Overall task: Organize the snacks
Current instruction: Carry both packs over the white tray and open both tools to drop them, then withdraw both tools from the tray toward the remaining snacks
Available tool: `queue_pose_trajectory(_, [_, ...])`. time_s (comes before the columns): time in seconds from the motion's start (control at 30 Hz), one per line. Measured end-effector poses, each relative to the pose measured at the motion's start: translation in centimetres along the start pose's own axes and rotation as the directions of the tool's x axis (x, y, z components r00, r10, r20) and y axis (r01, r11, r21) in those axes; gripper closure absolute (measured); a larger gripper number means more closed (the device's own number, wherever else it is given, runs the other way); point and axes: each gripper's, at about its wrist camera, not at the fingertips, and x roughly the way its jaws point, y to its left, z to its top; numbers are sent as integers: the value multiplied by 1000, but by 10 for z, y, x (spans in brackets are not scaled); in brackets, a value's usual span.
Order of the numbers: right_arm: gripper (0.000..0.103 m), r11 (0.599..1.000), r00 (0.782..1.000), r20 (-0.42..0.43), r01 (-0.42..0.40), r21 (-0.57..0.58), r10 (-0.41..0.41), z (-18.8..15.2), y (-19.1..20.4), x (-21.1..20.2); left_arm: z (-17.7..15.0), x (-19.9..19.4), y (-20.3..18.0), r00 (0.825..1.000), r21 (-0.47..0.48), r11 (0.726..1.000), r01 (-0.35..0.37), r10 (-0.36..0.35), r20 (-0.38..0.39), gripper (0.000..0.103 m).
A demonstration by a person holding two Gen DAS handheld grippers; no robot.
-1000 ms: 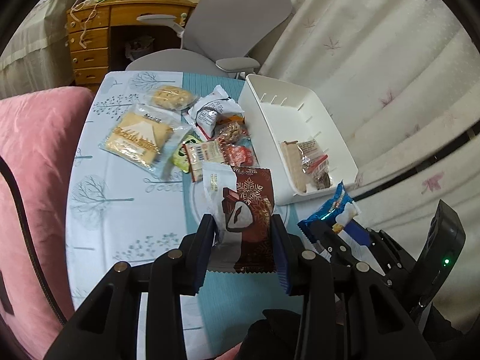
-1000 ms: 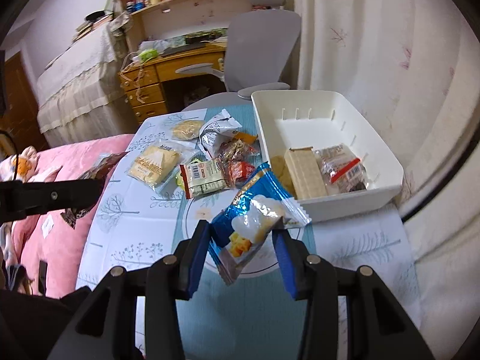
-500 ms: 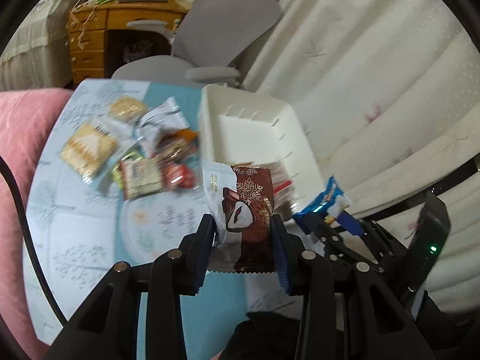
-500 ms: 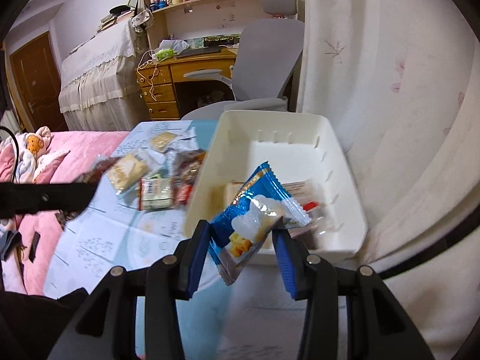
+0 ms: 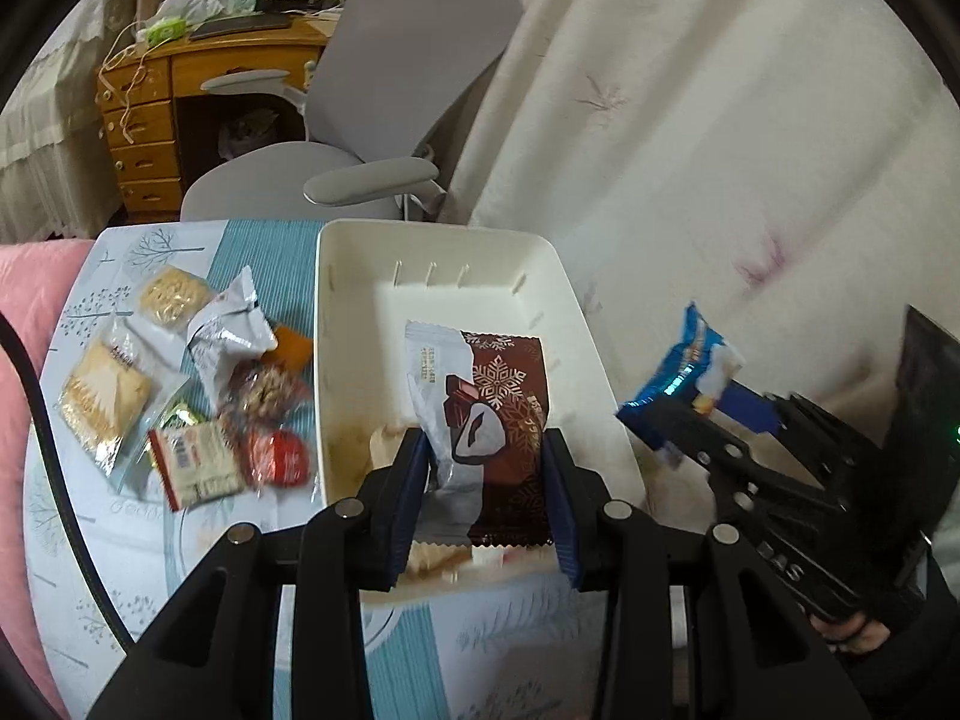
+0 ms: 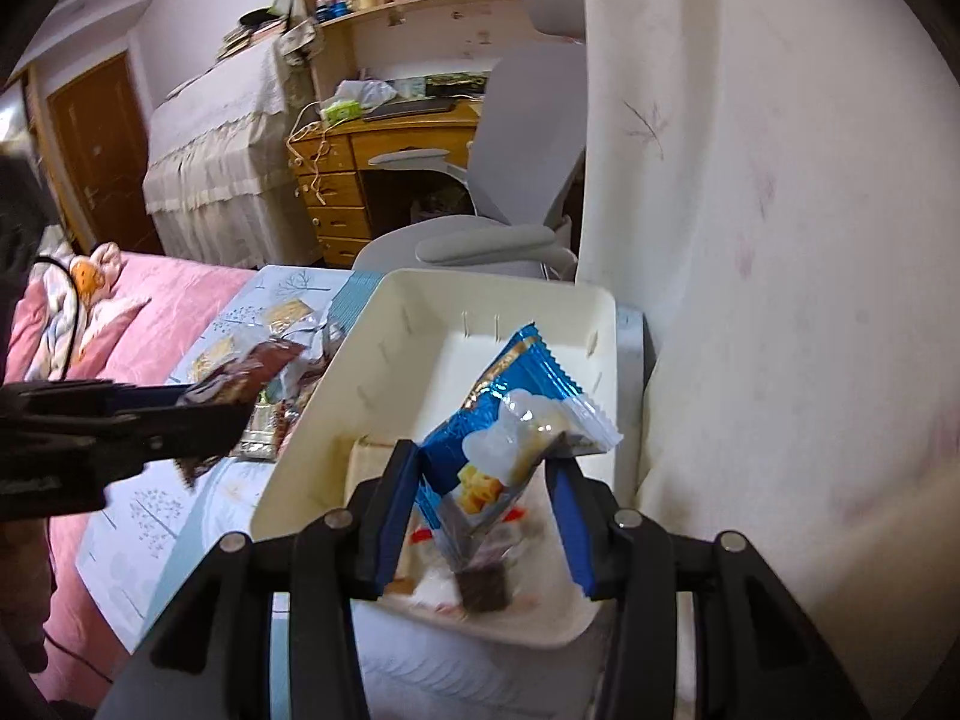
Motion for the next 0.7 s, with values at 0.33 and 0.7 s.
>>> queue_pose_trajectory(0.33, [48, 996, 996, -13, -84, -24, 83, 32, -7, 27, 26, 18, 14, 997, -108, 992, -72, 75, 18, 34])
queue_pose_trajectory(0.7, [28, 994, 990, -93, -98, 44, 102, 27, -5, 43, -4, 11, 54, 994, -184, 978, -102, 96, -45, 27])
